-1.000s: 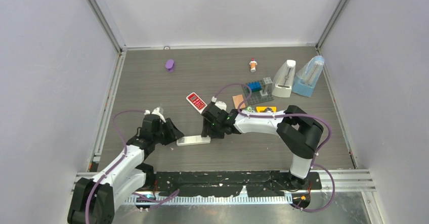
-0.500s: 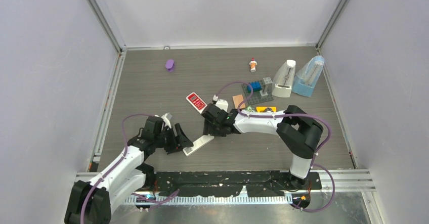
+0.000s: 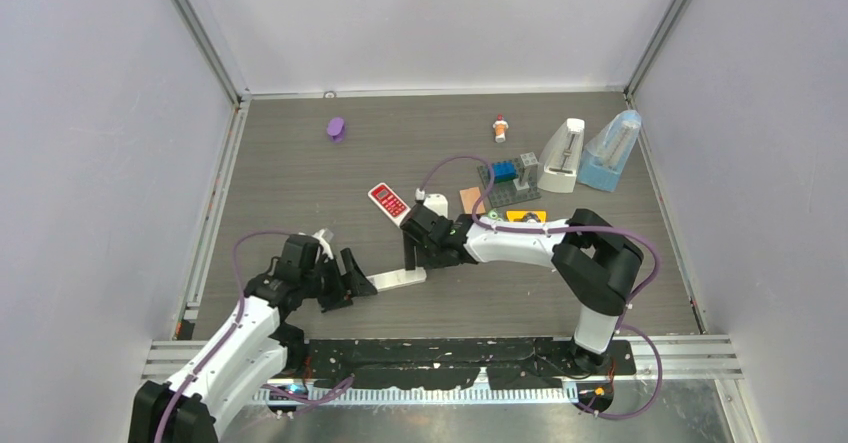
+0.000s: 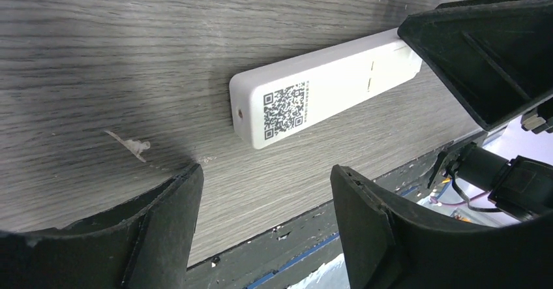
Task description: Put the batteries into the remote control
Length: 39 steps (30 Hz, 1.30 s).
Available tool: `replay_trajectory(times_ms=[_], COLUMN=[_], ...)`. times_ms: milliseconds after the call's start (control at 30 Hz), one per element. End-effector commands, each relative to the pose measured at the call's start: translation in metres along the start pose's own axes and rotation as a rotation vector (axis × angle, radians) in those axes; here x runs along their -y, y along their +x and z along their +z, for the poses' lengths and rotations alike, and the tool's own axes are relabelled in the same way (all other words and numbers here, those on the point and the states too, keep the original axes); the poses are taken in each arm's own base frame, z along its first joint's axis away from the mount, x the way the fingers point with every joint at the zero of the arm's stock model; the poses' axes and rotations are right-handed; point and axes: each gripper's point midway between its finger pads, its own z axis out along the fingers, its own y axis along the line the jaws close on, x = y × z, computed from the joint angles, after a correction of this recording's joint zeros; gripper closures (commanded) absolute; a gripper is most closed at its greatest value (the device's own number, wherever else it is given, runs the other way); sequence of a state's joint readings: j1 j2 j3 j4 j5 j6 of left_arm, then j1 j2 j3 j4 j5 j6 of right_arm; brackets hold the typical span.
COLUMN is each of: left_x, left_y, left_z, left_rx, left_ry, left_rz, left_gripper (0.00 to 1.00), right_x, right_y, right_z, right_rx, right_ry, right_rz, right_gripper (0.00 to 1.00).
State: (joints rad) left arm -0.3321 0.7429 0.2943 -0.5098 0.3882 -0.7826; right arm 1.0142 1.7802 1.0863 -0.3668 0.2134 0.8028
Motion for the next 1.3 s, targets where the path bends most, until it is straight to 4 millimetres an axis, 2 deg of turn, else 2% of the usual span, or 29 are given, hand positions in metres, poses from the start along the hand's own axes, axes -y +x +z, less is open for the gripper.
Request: replay_trajectory(times_ms=[0,233,533,733,1067,1167,1267], left_x=[-0.014,0.005,0.016,0.029,0.028,0.024,0.022], left_y=[0.009,-0.017,-0.050,-0.071,-0.070,-0.065,-0.060], left_z=[0.002,-0.004,-0.009,-0.006,0.010,0.015,0.019], left_rx=[-0.017,0.089,0.217,0.278,0.247,0.227,0.210], left_ry=[-0.055,-0.006,-0.004,0.030,0.053,0.059,0.064], left_rz=[-0.041,-0.018,0.094,0.142,0.137,0.135,0.127], left_gripper=[0.28,0.27,0.27,0.27,0.32,0.35,0.42], right_x=[-0.008,-0.017,-0.006,-0.006,-0.019,-0.021,-0.023], right_y=[-0.005,-0.007,-0.010,0.000,0.019,0.023,0.025], right_z=[-0.016,-0.027,-0.036,-0.040,-0.032,-0.030,-0.027], right_rx=[0.019,0.036,0.057,0.025,-0.049,-0.059,-0.070], right_ry=[-0.009,0.029,0.095,0.078,0.019,0.006,0.000], right_rz=[-0.121,-0.093,-0.022,0.051,0.172,0.194,0.206], right_gripper=[0.29,0.26,0.23,0.24,0.33,0.40,0.49])
